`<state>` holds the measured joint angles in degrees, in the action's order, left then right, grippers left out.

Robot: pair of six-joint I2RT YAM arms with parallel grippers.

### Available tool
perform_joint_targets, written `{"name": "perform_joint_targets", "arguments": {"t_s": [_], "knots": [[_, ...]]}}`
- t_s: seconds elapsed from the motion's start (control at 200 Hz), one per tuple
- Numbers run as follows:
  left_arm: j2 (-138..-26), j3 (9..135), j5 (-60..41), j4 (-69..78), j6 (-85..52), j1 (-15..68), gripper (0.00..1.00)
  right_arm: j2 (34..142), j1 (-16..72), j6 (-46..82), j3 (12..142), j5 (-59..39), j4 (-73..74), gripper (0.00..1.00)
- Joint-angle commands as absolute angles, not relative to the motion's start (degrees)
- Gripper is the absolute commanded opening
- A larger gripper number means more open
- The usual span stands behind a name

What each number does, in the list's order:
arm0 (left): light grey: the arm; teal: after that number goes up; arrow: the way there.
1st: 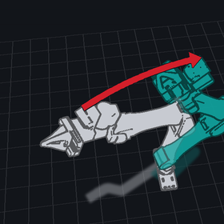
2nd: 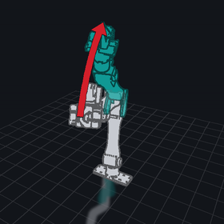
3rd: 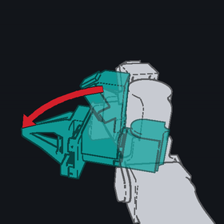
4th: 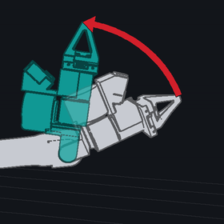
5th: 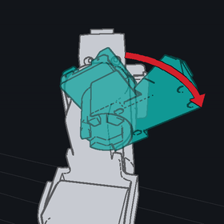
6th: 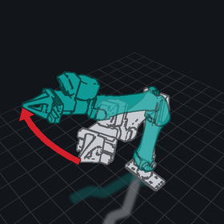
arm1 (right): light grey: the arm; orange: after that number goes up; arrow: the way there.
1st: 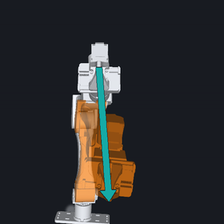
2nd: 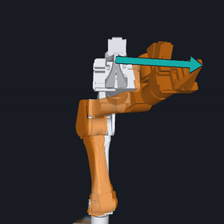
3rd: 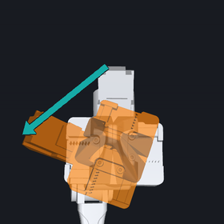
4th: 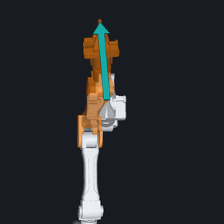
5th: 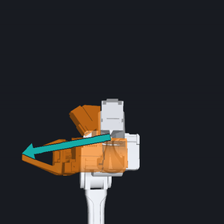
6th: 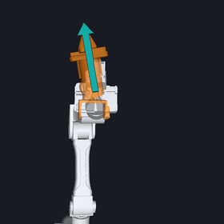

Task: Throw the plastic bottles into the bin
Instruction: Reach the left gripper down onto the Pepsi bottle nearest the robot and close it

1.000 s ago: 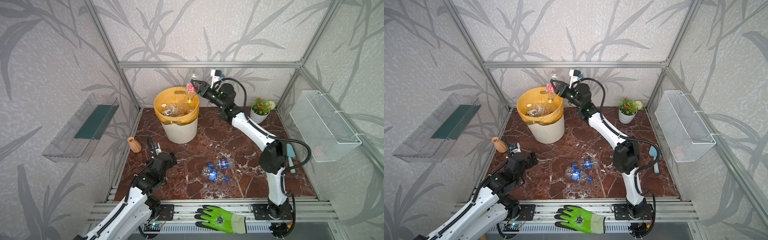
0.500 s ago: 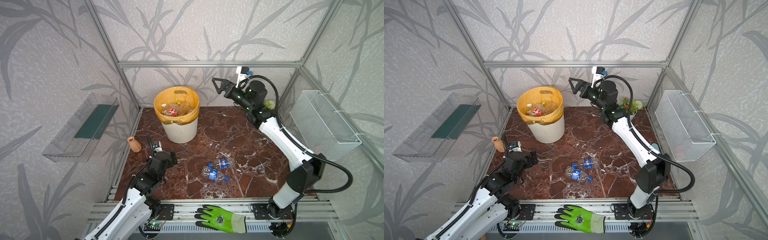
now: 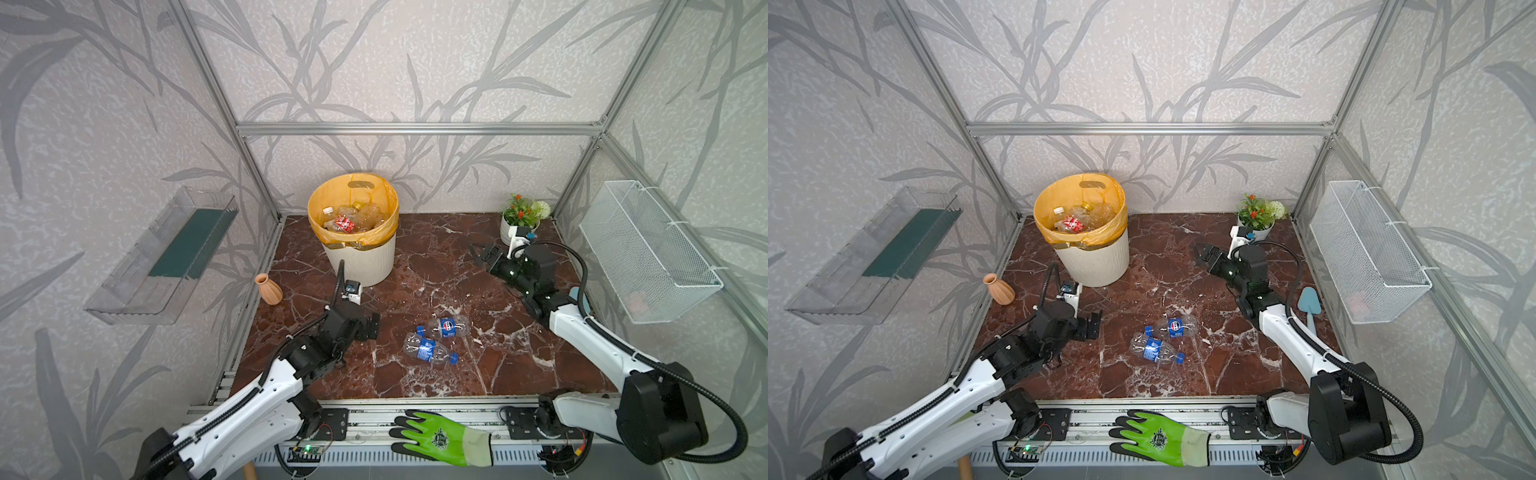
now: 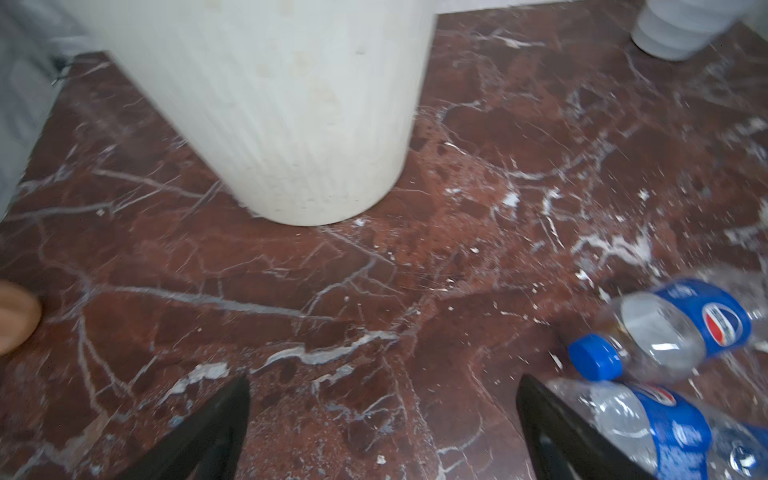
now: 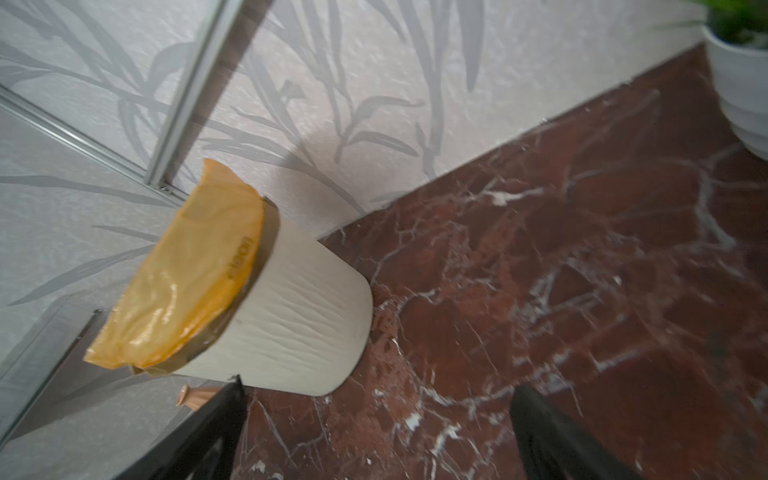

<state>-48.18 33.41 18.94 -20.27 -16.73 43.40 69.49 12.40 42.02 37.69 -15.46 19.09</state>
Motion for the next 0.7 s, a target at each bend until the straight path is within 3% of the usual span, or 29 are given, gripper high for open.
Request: {"name": "perform_joint_targets", "arguments": {"t_s": [0.0,0.275,0.7], "knots": [[-51.03,36.49,19.58,-19.05,-7.95,47.96,0.99,64.25,9.81,44.54,31.99,-15.38,23.85,0.99],[-61.24,40.63,12.14,-20.40,5.61,57.32,0.98,56.64,5.10,45.32,22.07,-14.33,19.78,0.99],[-82.62,50.77,8.45,-22.38,16.46,64.23,0.87,54.76,0.96,46.73,19.28,-16.20,19.23,0.99]]}}
